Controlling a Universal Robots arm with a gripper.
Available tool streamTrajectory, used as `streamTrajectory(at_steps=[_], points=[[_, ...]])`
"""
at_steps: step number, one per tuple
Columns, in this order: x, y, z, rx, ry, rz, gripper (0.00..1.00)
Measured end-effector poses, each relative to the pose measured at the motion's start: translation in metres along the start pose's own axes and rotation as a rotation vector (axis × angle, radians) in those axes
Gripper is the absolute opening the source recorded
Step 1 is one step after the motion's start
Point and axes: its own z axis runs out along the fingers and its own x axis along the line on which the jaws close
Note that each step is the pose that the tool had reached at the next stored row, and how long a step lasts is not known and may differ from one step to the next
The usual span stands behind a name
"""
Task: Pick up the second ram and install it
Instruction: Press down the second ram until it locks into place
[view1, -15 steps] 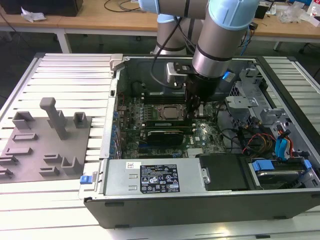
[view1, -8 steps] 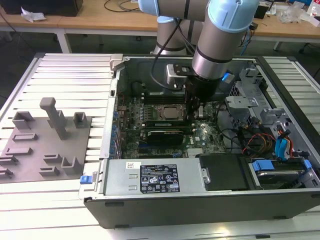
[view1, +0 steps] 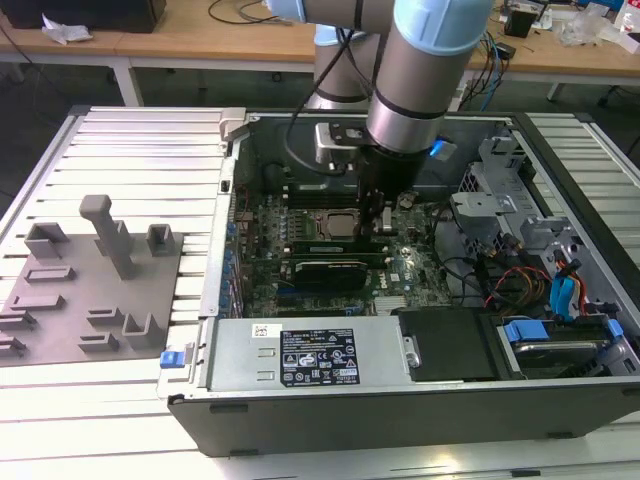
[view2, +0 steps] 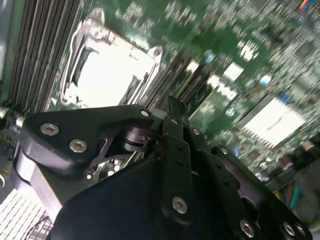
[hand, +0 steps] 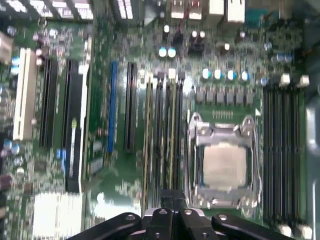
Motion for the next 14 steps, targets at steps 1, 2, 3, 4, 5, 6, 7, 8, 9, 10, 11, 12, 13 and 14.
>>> streamTrajectory(at_steps=[1,2,3,4,5,6,7,8,9,10,11,12,13,14], points=[[-0.0002,0.0066,0.0006,0.0007,0.0001,0.0,0.11],[-0.0005,0.0147,0.0015,0.0018,0.0003,0.0,0.11],[-0.001,0.0293,0.0032,0.0037,0.0002,0.0,0.11],[-0.0013,0.0398,0.0045,0.0049,0.0001,0.0,0.11],[-0.0015,0.0465,0.0052,0.0054,0.0004,0.0,0.11],[-0.0018,0.0554,0.0062,0.0066,0.0003,0.0,0.11],[-0.002,0.0596,0.0071,0.0073,0.0002,0.0,0.11],[-0.0021,0.0615,0.0077,0.0074,0.0003,0.0,0.11],[-0.0021,0.0625,0.0086,0.0073,0.0004,0.0,0.11],[-0.0022,0.063,0.0094,0.0072,0.0008,0.0,0.11],[-0.0023,0.063,0.0101,0.007,0.0008,0.0,0.11],[-0.0024,0.0629,0.0119,0.0071,0.0007,0.0,0.11],[-0.0024,0.0628,0.0138,0.007,0.0009,0.0,0.11],[-0.0026,0.0627,0.0146,0.0072,0.0005,0.0,0.11]])
